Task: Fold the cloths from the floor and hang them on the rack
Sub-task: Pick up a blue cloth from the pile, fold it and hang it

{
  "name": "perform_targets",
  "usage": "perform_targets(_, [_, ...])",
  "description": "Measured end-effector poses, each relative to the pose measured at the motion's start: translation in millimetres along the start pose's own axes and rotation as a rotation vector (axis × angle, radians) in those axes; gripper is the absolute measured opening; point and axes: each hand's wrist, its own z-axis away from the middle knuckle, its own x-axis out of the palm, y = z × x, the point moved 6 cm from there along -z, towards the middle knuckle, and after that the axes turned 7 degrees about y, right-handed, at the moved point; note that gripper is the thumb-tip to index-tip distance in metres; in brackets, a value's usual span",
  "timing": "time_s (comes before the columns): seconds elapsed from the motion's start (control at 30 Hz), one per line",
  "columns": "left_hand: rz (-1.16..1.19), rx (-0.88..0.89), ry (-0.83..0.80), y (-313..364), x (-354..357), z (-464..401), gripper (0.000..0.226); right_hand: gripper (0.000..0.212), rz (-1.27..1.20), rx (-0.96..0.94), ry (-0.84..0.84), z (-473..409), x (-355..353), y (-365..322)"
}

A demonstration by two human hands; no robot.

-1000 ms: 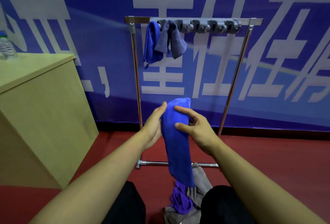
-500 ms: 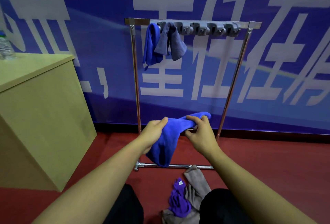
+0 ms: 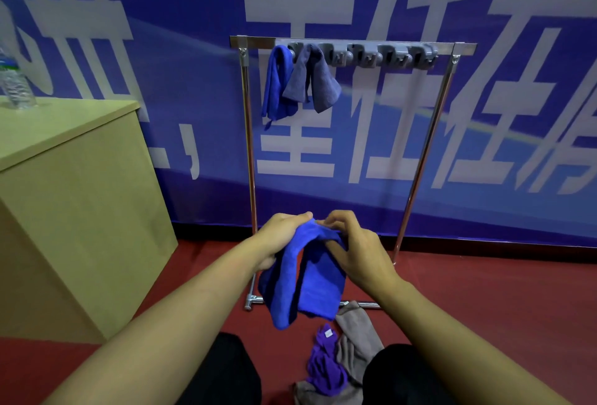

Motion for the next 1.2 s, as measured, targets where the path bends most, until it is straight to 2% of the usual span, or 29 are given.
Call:
perform_targets(0.13, [0.011, 0.006, 0.053, -7.3, -5.4, -6.9, 0.052, 0.024, -0.181, 0.093, -0.059, -1.6, 3.4, 2.1])
perform_targets(0.2, [-0.055, 0.053, 0.182, -7.5, -10.8, -8.5, 0.054, 0.025, -0.272, 0.141, -0.047, -3.5, 6.7, 2.1])
perform_targets(0.3, [-0.152, 0.235, 0.372, 6.8, -18.6, -0.1, 0.029, 0.028, -0.351, 0.240, 0.041, -8.1, 7.7, 8.0])
perform_targets(0.37, [-0.153, 0.351, 0.353, 14.7, -15.6, 6.8, 0.015, 0.029, -0.365, 0.299, 0.108, -10.7, 6.1, 14.0])
perform_targets(0.4, [-0.155, 0.396, 0.305, 15.0, -11.3, 9.6, 0.014, 0.029, -0.356, 0.318, 0.139, -11.9, 5.1, 16.6])
perform_targets(0.5, [-0.288, 0.488, 0.204, 4.5, 4.0, 16.0, 0.030, 0.027, -0.312, 0.346, 0.202, -15.2, 2.7, 19.6])
perform_targets(0.57, [-0.406, 0.514, 0.233, -0.4, 11.5, 19.1, 0.035, 0.024, -0.315, 0.356, 0.222, -16.5, 2.0, 18.8])
perform_targets(0.63, [-0.458, 0.542, 0.307, 1.2, 14.3, 21.4, 0.029, 0.021, -0.337, 0.369, 0.241, -17.2, 1.4, 18.2])
perform_targets(0.7, [-0.441, 0.537, 0.375, 4.2, 13.8, 20.7, 0.023, 0.018, -0.369, 0.370, 0.258, -18.6, 1.8, 18.4])
perform_targets(0.93, [-0.202, 0.534, 0.471, 14.8, 16.4, 15.6, 0.028, 0.006, -0.413, 0.361, 0.279, -24.4, 4.7, 25.1])
perform_targets(1.07, [-0.177, 0.558, 0.478, 25.3, 21.9, 15.0, 0.030, 0.022, -0.418, 0.376, 0.297, -29.8, 1.5, 25.6])
perform_targets(1.2, [-0.226, 0.586, 0.482, 55.0, 30.0, 12.6, 0.031, 0.028, -0.265, 0.382, 0.302, -50.1, -12.8, 25.3])
